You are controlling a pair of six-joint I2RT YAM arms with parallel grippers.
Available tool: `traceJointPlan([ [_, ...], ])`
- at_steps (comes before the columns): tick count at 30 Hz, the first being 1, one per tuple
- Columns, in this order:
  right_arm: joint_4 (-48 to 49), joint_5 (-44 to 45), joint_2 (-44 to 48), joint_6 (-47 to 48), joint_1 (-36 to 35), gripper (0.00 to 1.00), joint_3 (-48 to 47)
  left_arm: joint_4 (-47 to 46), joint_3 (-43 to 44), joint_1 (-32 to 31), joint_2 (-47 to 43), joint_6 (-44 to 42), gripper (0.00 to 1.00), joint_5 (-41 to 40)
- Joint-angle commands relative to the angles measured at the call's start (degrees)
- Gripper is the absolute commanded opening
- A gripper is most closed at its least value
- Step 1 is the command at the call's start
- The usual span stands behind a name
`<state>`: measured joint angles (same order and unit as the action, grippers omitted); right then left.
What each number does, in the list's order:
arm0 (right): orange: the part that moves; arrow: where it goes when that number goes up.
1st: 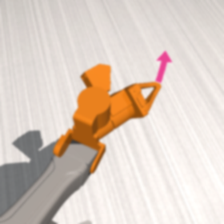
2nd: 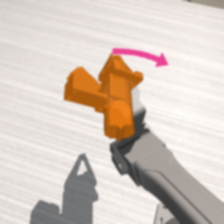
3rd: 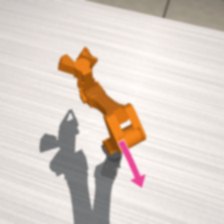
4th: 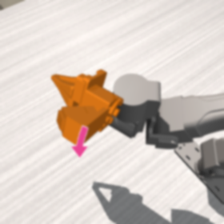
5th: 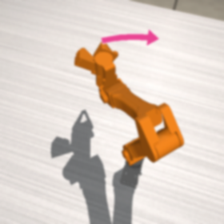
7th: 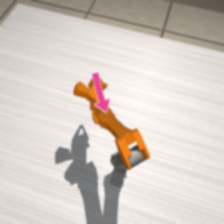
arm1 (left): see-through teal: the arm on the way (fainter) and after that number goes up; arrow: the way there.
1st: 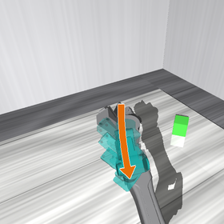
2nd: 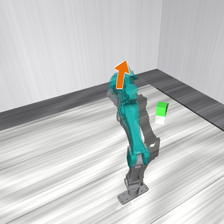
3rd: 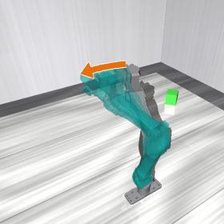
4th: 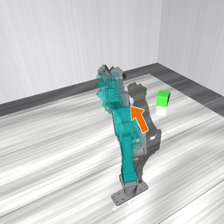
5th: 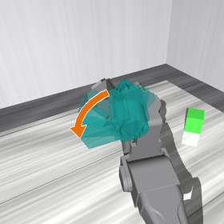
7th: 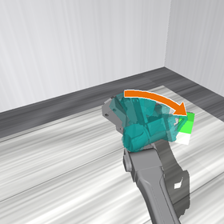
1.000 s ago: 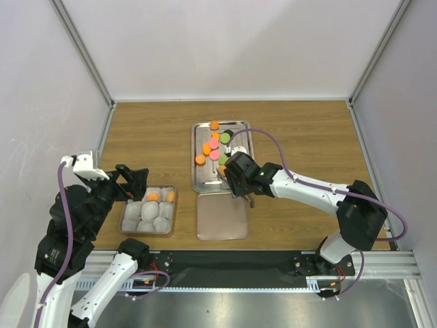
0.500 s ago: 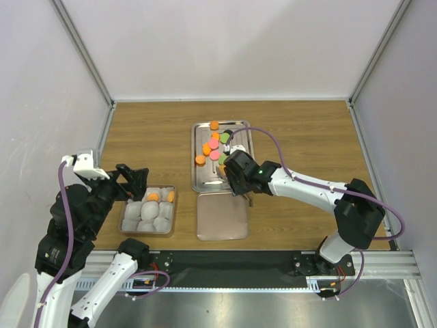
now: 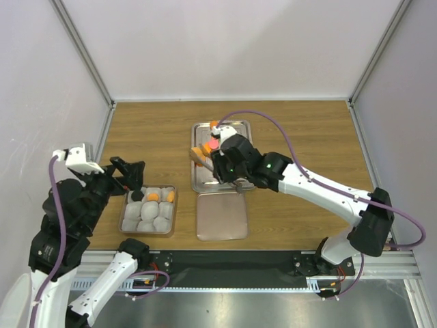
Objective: Pack the cookies
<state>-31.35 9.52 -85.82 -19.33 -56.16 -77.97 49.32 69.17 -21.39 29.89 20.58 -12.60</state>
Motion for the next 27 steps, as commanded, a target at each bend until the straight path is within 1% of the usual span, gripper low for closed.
traceJointPlan([
  [1, 4.28, -3.36, -4.34, 2.19, -3.77, 0.28, -5.51, 0.86, 6.05, -0.23, 0.78, 1.48, 1.0, -3.3],
  [3, 5.16, -4.24, -6.63, 2.72, -5.18, 0.28, -9.45, 2.96, 7.99, -0.23, 1.13, 1.92, 1.0, -4.97],
  [5, 5.43, -4.86, -10.84, 3.77, -7.63, 0.28, -12.45, 4.55, 10.89, -0.23, 1.48, 2.27, 1.0, -6.11],
  [6, 5.51, -5.21, -12.6, 4.04, -8.52, 0.28, -15.86, 6.12, 12.38, -0.23, 1.57, 2.45, 1.0, -7.43],
  [9, 5.16, -6.7, -18.4, 5.18, -11.24, 0.27, -21.76, 9.29, 15.37, -0.23, 1.66, 3.32, 1.0, -9.63],
  [10, 5.34, -7.4, -20.85, 5.53, -12.38, 0.27, -23.0, 10.09, 16.17, -0.23, 1.75, 3.76, 1.0, -10.94],
  [13, 5.08, -8.99, -24.12, 5.8, -13.71, 0.27, -26.69, 12.9, 18.62, -0.23, 2.1, 4.38, 1.0, -12.7],
  [15, 4.81, -8.9, -26.58, 6.15, -14.93, 0.27, -27.93, 14.83, 20.03, -0.23, 2.37, 5.17, 1.0, -13.15],
  [17, 4.9, -10.66, -28.25, 6.24, -15.47, 0.27, -28.9, 15.98, 20.57, -0.23, 2.63, 6.13, 1.0, -13.76],
  [27, 4.99, -13.12, -31.95, 6.24, -16.7, 0.27, -30.13, 18.8, 20.22, -0.23, 3.07, 8.25, 0.99, -15.7],
])
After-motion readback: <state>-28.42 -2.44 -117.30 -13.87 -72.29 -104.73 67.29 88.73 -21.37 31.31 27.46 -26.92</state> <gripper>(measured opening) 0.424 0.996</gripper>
